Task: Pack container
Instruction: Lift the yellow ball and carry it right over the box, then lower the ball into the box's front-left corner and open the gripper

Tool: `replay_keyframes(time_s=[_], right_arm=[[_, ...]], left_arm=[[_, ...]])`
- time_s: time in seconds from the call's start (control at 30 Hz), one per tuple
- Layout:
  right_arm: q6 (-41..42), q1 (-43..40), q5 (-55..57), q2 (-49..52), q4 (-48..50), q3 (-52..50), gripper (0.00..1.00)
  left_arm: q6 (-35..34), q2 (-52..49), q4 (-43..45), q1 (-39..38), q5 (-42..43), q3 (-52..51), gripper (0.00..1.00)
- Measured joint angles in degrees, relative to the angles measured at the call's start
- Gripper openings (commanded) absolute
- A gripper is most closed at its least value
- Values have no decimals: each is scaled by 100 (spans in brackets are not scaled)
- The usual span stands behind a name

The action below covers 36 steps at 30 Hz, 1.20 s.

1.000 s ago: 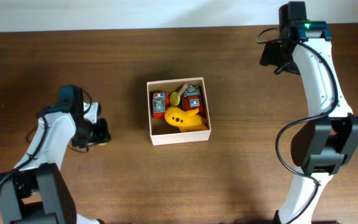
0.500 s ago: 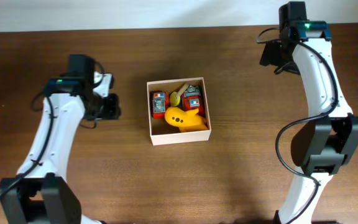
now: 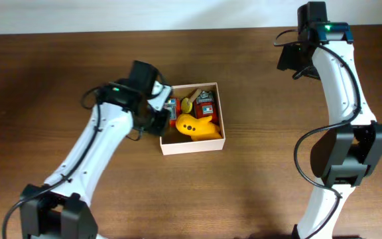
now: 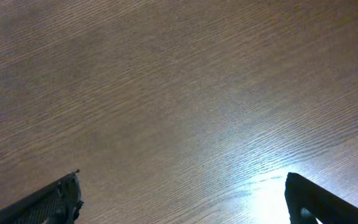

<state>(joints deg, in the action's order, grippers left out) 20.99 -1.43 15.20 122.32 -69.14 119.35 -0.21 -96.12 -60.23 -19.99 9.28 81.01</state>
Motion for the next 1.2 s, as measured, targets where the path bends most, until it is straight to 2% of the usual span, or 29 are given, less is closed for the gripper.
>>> replay_keyframes(time_s=[0.27,1.03,1.1,1.2], right_arm=[[0,0,-2,0,0,0,99],[-2,2,-2,0,0,0,99],[0,0,-2,0,0,0,99],[2,0,-2,0,0,0,99]], left_arm=[[0,0,0,-389,-33,0,45],[0,0,411,-396,-352,-317,45],[0,0,411,-396,-352,-317,56],[-11,0,413,-396,-354,-317,66]])
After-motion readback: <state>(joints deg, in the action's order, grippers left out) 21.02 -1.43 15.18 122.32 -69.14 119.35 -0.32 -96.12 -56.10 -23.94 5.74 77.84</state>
